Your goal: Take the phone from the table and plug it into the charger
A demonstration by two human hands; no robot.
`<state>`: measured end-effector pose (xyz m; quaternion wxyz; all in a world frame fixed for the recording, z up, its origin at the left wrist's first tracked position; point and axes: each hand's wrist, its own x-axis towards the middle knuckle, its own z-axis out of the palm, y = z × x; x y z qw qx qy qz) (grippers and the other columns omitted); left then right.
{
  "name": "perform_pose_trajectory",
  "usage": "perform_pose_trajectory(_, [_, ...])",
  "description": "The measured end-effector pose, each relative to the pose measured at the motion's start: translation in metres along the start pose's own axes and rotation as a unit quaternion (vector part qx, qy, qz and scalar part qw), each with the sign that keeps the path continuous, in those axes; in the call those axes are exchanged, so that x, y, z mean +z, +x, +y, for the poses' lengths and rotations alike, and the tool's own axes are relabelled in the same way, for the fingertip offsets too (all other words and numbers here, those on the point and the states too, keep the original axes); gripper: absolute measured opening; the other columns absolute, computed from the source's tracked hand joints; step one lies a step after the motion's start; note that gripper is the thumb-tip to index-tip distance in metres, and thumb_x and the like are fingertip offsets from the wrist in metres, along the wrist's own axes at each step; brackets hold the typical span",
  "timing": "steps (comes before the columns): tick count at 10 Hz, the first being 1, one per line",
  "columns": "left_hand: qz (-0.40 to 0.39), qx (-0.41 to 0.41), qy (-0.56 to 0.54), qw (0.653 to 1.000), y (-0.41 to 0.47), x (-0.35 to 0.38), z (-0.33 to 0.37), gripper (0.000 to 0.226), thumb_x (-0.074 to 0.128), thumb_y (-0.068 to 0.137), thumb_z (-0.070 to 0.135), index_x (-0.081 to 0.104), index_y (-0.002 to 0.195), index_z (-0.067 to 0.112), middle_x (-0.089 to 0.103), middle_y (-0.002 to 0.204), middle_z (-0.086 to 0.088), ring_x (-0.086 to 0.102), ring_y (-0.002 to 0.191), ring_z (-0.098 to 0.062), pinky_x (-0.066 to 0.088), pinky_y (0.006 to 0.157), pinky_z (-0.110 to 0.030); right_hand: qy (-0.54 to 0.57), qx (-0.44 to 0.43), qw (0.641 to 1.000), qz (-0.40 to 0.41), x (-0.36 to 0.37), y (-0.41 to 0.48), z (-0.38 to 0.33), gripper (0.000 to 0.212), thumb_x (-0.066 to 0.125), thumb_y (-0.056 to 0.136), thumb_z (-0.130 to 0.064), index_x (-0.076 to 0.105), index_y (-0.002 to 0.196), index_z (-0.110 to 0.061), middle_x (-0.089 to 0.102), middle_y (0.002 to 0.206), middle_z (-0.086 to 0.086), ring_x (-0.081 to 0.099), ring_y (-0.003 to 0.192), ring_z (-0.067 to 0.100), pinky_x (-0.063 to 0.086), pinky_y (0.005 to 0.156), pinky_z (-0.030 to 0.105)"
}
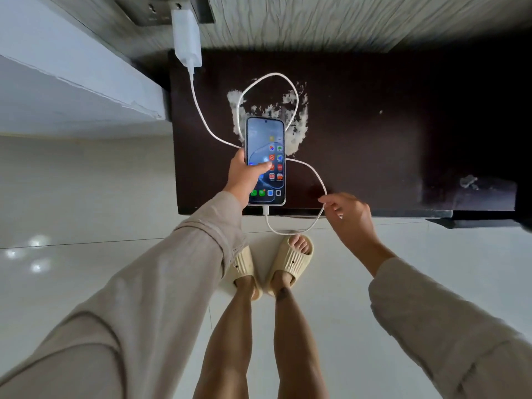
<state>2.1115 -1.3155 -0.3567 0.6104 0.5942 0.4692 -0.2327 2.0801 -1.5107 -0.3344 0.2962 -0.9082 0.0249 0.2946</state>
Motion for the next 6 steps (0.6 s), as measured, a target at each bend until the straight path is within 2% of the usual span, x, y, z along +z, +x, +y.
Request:
perform_pose_trajectory(1, [0.008, 0.002, 0.027, 1.0, 0.007, -0.002, -0.005, 0.043, 0.067, 0.077, 0.002, 0.053, 0.118, 0.0, 0.064, 0.117, -0.018, 0.061, 0.096, -0.025, 0.052, 0.092, -0.04, 0.03, 0.056, 0.998, -0.004, 0.007, 0.004, -0.008, 0.029, 0.05, 0.086, 0.001, 0.072, 0.105, -0.003, 0.07, 0.104, 0.018, 0.056, 0.079, 0.014, 0.036, 0.07, 0.01])
perform_pose_trajectory(2, [0.018, -0.006, 0.11, 0.994, 0.007, -0.005, -0.006, 0.041, 0.07, 0.077, 0.015, 0.051, 0.111, 0.003, 0.061, 0.122, -0.016, 0.06, 0.103, -0.026, 0.049, 0.085, -0.034, 0.062, 0.112, 0.991, -0.023, 0.012, 0.007, -0.014, 0.03, 0.05, 0.087, -0.002, 0.07, 0.109, -0.005, 0.07, 0.106, 0.018, 0.064, 0.093, 0.026, 0.039, 0.075, 0.016])
perform_pose_trajectory(3, [0.03, 0.03, 0.208, 0.977, 0.002, -0.008, -0.003, 0.045, 0.067, 0.078, 0.018, 0.048, 0.116, 0.002, 0.056, 0.125, -0.017, 0.058, 0.111, -0.029, 0.045, 0.081, -0.03, 0.09, 0.151, 0.983, -0.053, 0.013, 0.006, -0.013, 0.031, 0.053, 0.086, -0.005, 0.066, 0.113, -0.008, 0.068, 0.111, 0.016, 0.062, 0.102, 0.028, 0.04, 0.083, 0.021])
perform_pose_trajectory(4, [0.017, 0.061, 0.288, 0.956, -0.013, -0.016, 0.002, 0.049, 0.063, 0.081, 0.017, 0.046, 0.125, 0.004, 0.054, 0.129, -0.017, 0.056, 0.116, -0.029, 0.043, 0.083, -0.03, 0.109, 0.171, 0.974, -0.104, 0.008, -0.003, -0.012, 0.035, 0.055, 0.087, -0.008, 0.06, 0.121, -0.009, 0.063, 0.124, 0.013, 0.06, 0.109, 0.026, 0.04, 0.085, 0.022])
perform_pose_trajectory(5, [-0.026, 0.063, 0.331, 0.941, -0.03, -0.033, -0.001, 0.045, 0.057, 0.085, 0.016, 0.048, 0.127, 0.005, 0.06, 0.127, -0.015, 0.057, 0.116, -0.029, 0.043, 0.086, -0.03, 0.107, 0.199, 0.969, -0.104, 0.001, -0.018, -0.005, 0.035, 0.055, 0.087, -0.009, 0.059, 0.121, -0.009, 0.063, 0.122, 0.011, 0.058, 0.096, 0.021, 0.041, 0.077, 0.021])
perform_pose_trajectory(6, [-0.084, -0.005, 0.326, 0.942, -0.055, -0.054, -0.013, 0.035, 0.055, 0.086, 0.016, 0.056, 0.12, 0.005, 0.067, 0.108, -0.016, 0.064, 0.089, -0.026, 0.046, 0.066, -0.024, 0.154, 0.255, 0.949, -0.101, -0.014, -0.047, -0.002, 0.03, 0.051, 0.088, -0.006, 0.062, 0.115, -0.001, 0.063, 0.1, 0.014, 0.056, 0.085, 0.022, 0.043, 0.071, 0.026])
